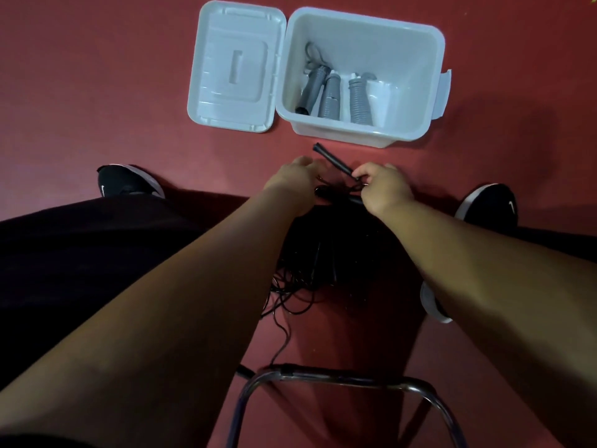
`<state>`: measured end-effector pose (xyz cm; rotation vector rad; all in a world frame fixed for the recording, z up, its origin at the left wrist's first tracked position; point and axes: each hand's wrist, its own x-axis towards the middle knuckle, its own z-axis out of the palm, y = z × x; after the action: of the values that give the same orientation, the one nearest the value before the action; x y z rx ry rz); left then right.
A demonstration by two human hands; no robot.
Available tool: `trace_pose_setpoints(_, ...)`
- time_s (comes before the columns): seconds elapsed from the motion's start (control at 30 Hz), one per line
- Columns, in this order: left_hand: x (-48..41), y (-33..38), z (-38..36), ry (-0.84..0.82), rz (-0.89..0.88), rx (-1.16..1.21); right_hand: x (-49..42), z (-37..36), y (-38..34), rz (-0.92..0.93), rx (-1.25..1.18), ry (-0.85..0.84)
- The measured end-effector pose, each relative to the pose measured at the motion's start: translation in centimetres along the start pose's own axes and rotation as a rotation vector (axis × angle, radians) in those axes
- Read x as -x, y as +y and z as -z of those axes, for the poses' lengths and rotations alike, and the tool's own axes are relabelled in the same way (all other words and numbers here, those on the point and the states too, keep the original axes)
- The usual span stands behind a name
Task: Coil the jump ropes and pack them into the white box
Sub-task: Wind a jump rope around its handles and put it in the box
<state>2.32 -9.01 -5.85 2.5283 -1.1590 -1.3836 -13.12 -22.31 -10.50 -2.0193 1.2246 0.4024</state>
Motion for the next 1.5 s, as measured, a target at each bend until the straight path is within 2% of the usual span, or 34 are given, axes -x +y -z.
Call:
trace_pose_setpoints(0.1,-1.3,0.3,-0.2,-0.074,0.062,-0.035,-1.1,-1.0,0.4,0.043,0.144,-0.108)
trace_pose_setpoints(0.23,-2.0,-1.0,-0.3,0.038,0.079,-0.025,-2.2,-1.6,0.2,0.010,0.201,-0.067)
trace_pose_setpoints(0.4,-0.3,-0.5,1.6,0.150,0.160,0.202,-1.0,-0.8,-1.1,0.188,0.106,0.036)
trace_pose_setpoints(0.53,1.0,-1.0,3.1,0.269,0.252,0.237,0.3,1.4,-3.8,0.030,-0.096,-0.065)
trace_pose_setpoints(0.63,3.7,-0.9,5.3,0.284,0.223,0.293,1.7,3.8,-5.8,0.009,-0.152,-0.137)
trace_pose_setpoints(0.77,7.5,-0.6,7.9,0.206,0.201,0.469,3.8,7.2,-8.4,0.008,-0.062,-0.354)
trace_pose_setpoints(0.83,9.7,-0.5,9.8,0.178,0.175,0.408,5.4,9.2,-9.6,0.008,-0.010,-0.388)
trace_pose_setpoints(0.97,14.6,0.7,14.8,0.104,0.096,0.128,8.5,14.3,-11.5,0.110,0.146,-0.399)
trace_pose_setpoints(1.1,19.1,3.0,18.7,0.124,0.018,0.230,13.0,19.8,-13.9,0.214,0.167,-0.280)
trace_pose_setpoints(1.3,26.1,6.7,23.3,0.179,-0.116,0.495,20.4,26.8,-17.0,0.341,-0.231,-0.112)
trace_pose_setpoints(1.4,29.8,8.7,25.2,0.286,-0.202,0.660,23.9,28.7,-18.5,0.343,-0.521,-0.045)
trace_pose_setpoints(1.5,33.3,10.9,26.9,0.421,-0.297,0.870,26.4,29.0,-19.5,0.325,-0.764,-0.058)
